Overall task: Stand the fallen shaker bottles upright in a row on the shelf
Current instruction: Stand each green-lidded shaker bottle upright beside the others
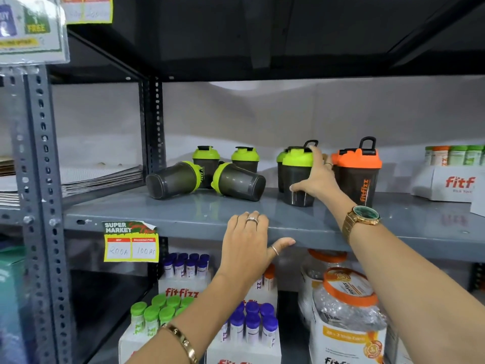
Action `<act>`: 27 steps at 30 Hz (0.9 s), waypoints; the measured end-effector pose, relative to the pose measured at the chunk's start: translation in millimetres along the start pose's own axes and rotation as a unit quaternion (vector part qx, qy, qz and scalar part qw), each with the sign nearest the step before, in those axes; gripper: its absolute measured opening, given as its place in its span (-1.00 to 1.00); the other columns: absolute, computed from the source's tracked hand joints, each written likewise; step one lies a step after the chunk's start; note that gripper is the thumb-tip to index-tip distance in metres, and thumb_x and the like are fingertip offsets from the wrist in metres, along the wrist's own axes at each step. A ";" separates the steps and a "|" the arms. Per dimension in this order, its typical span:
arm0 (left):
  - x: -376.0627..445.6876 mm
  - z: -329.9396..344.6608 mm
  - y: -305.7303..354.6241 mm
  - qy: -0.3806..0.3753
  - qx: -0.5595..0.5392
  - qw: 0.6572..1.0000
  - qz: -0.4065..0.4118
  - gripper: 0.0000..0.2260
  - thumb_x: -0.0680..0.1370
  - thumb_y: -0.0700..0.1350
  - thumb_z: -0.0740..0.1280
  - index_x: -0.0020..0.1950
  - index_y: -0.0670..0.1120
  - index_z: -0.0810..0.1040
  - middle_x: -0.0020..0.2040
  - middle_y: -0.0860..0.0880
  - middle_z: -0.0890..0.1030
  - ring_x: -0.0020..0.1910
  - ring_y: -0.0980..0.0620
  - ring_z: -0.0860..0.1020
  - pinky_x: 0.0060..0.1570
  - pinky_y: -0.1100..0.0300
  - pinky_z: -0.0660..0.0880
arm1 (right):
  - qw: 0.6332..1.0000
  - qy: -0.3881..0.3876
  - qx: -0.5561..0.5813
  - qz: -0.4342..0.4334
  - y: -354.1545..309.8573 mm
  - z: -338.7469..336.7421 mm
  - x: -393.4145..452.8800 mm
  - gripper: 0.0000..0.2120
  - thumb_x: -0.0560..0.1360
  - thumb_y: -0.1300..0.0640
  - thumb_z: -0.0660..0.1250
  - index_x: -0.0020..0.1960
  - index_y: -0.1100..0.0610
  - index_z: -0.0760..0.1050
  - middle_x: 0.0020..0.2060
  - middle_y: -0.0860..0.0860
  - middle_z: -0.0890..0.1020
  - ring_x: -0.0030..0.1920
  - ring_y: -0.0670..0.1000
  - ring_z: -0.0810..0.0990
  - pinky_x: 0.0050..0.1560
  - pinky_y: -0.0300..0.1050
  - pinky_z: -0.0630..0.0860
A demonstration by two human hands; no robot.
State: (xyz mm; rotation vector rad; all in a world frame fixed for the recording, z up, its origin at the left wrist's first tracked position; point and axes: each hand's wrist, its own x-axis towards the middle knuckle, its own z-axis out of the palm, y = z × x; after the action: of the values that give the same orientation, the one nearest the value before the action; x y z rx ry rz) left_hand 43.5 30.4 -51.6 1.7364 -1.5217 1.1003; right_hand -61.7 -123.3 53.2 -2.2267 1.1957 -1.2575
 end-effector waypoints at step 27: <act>-2.0 1.8 -1.1 0.008 0.002 1.000 -0.003 -0.28 0.55 0.33 -0.14 -0.12 -0.18 0.62 -0.14 -0.11 0.66 -0.15 -0.10 0.61 -0.10 0.10 0.46 | 0.999 -0.020 0.008 -0.030 -20.1 -32.5 28.5 -0.63 0.42 0.34 0.37 0.22 0.26 0.47 0.23 0.23 0.53 0.12 0.10 0.49 0.00 -0.19 0.33</act>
State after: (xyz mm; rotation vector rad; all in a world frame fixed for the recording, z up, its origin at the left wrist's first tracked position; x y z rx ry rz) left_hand 44.9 30.1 -54.1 1.7287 -1.5057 1.1119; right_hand -70.5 -129.9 99.6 -2.2814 1.1082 -1.2348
